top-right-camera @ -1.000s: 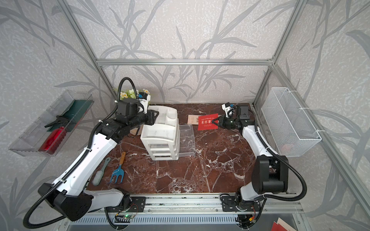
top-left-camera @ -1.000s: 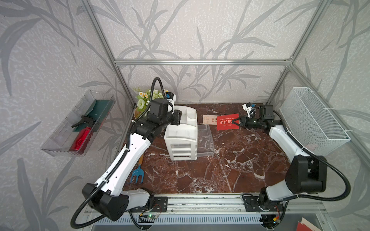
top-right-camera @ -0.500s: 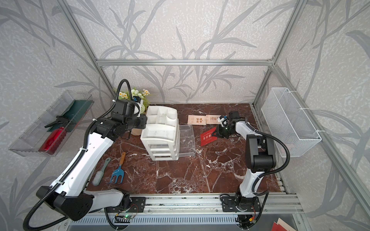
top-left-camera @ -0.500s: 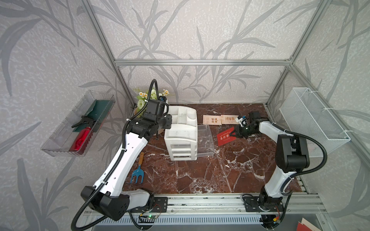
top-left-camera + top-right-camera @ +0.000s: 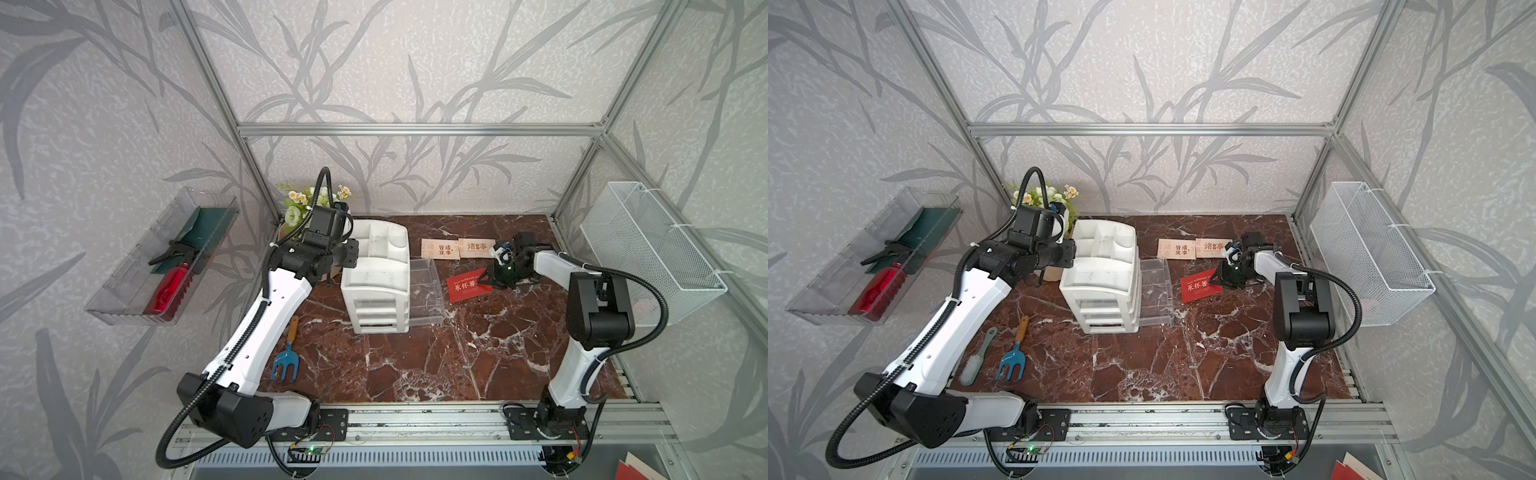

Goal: Take the postcards out of the drawer
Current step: Place the postcard at the center of the board, then close the drawer in the storage box.

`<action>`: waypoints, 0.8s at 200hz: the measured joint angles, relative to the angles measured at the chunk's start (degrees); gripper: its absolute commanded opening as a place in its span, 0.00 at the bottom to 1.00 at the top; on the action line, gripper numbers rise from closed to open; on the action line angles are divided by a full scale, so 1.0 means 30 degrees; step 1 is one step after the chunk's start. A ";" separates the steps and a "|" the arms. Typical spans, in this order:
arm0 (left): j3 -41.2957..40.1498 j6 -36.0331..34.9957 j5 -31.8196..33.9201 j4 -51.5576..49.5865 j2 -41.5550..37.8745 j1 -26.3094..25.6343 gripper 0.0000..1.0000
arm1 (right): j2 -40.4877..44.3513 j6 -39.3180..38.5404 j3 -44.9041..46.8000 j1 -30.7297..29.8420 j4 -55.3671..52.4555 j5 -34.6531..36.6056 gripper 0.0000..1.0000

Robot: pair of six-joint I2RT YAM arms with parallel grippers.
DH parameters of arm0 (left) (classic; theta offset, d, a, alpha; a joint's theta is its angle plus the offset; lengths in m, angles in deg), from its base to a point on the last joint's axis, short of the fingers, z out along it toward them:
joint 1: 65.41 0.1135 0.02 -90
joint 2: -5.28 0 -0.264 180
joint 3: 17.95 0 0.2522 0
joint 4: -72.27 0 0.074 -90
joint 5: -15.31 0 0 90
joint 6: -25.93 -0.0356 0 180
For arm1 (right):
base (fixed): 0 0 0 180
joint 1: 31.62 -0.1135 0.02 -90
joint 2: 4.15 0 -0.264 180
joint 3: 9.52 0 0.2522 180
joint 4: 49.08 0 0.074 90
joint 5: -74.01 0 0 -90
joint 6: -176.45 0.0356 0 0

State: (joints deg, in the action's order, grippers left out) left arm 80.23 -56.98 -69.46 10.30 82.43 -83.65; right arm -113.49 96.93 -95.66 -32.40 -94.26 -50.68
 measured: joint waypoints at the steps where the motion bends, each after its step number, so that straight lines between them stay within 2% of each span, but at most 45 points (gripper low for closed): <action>1: -0.0015 0.0007 -0.0015 0.0015 0.0022 0.0000 0.36 | 0.0000 0.0015 0.0000 0.0000 0.0000 0.0022 0.36; 22: -0.0073 0.0015 -0.0197 0.0087 0.0335 0.0022 0.35 | 0.0000 -0.0022 0.0000 0.0007 -0.0087 0.0648 0.40; 97: -0.0423 0.0131 -0.0707 0.0393 0.0605 0.0102 0.28 | 0.1435 0.0051 0.0124 0.0029 -0.0408 0.2455 0.41; 134: -0.0466 0.0160 -0.0831 0.0495 0.0605 0.0109 0.22 | 0.2200 0.0284 0.0561 -0.0342 -0.0277 0.2565 0.36; 160: -0.0554 0.0197 -0.0940 0.0561 0.0605 0.0138 0.20 | 0.2127 0.0656 0.0707 -0.1858 0.0087 0.2565 0.34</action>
State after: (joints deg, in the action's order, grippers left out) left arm 78.57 -56.39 -72.28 11.98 84.24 -83.24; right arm -107.11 98.90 -93.54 -37.97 -94.00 -42.99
